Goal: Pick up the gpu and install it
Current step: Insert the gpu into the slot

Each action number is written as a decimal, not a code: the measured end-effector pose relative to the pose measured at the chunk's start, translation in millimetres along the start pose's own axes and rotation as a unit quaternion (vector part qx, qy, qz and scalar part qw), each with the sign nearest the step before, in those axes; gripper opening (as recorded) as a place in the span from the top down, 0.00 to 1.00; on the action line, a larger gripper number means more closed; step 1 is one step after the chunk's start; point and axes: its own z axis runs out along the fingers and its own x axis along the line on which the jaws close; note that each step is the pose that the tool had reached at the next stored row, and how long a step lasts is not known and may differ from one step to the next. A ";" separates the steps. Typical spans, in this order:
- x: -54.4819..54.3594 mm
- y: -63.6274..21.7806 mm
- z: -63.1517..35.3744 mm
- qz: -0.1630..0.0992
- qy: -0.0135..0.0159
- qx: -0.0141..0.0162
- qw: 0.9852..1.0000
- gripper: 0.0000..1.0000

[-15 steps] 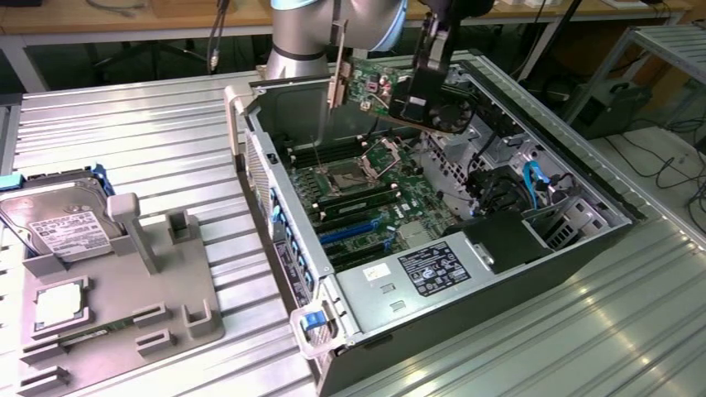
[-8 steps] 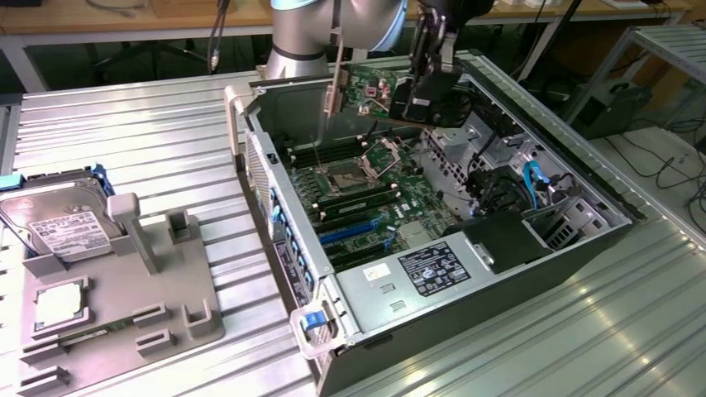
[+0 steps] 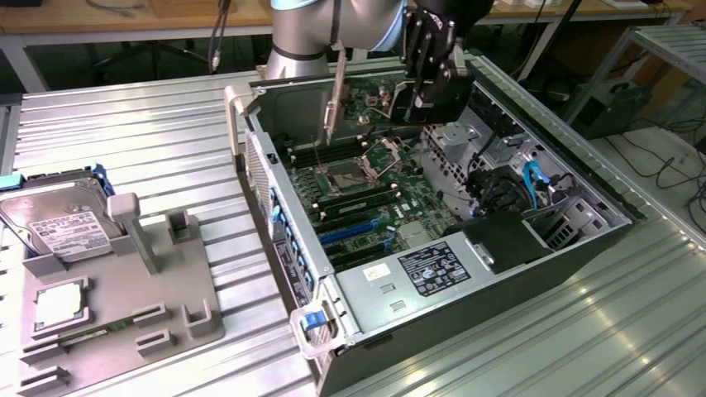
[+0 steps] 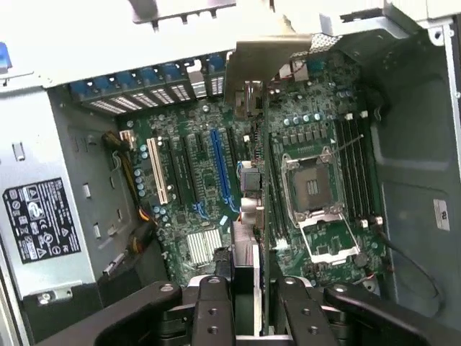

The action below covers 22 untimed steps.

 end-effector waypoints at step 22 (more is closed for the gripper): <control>4.6 16.0 55.7 -0.057 0.002 0.001 0.998 0.72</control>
